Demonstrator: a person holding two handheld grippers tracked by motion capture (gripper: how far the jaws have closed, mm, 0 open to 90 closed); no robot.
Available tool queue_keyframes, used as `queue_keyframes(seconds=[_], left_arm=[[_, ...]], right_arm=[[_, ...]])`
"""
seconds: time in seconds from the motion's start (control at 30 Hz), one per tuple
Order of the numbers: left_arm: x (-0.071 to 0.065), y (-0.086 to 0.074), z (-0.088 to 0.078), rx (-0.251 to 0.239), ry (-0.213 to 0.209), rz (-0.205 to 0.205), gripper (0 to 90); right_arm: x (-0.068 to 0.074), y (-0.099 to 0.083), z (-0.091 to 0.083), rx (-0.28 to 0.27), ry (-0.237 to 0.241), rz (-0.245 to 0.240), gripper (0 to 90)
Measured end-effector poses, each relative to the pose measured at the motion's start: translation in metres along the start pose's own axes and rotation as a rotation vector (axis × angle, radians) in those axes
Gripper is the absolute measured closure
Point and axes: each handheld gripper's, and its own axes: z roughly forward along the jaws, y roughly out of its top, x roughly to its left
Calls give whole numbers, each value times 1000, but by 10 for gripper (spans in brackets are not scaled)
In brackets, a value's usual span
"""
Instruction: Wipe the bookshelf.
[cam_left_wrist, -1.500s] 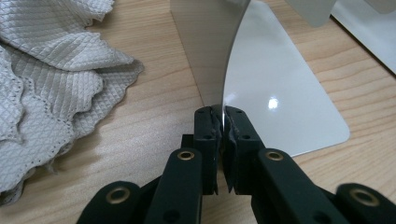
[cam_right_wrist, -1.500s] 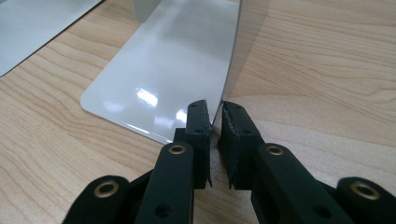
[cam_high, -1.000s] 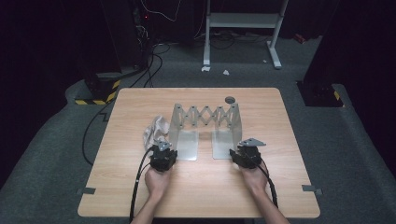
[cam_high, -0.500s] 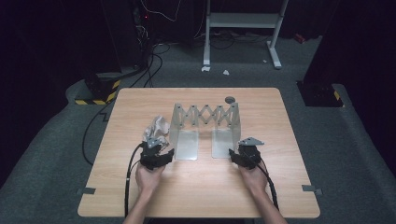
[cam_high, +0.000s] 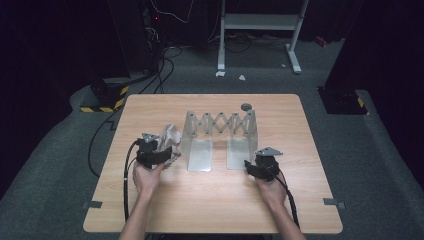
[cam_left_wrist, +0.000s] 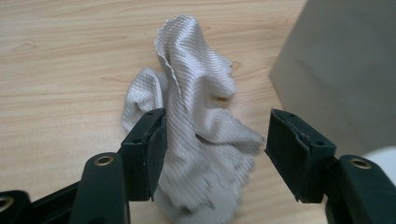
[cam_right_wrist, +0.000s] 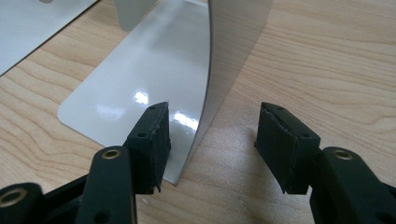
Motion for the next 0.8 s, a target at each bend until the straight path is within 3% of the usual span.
queue_keyframes(seconds=[0.07, 0.2, 0.27, 0.4, 0.53, 0.63, 0.67, 0.8], left_arm=[[2, 4, 9, 19, 21, 19, 394], [5, 5, 22, 30, 1, 13, 450], [7, 5, 29, 45, 20, 28, 481], [13, 5, 41, 65, 15, -12, 527], [12, 0, 52, 99, 6, 22, 632], [12, -2, 52, 94, -3, 38, 688], [12, -2, 51, 97, -11, 53, 784], [9, -4, 48, 105, -52, 79, 809]], right_arm=[[0, 0, 0, 1, -2, 2, 440], [0, 0, 0, 2, -4, 1, 439], [0, 0, 0, 1, -4, 2, 439], [1, 0, 0, 1, -4, 1, 439], [0, 0, 0, 1, -4, 2, 438], [0, 0, 0, 1, -4, 3, 438], [0, 0, 0, 2, -4, 3, 438], [0, 0, 0, 1, -4, -1, 437]])
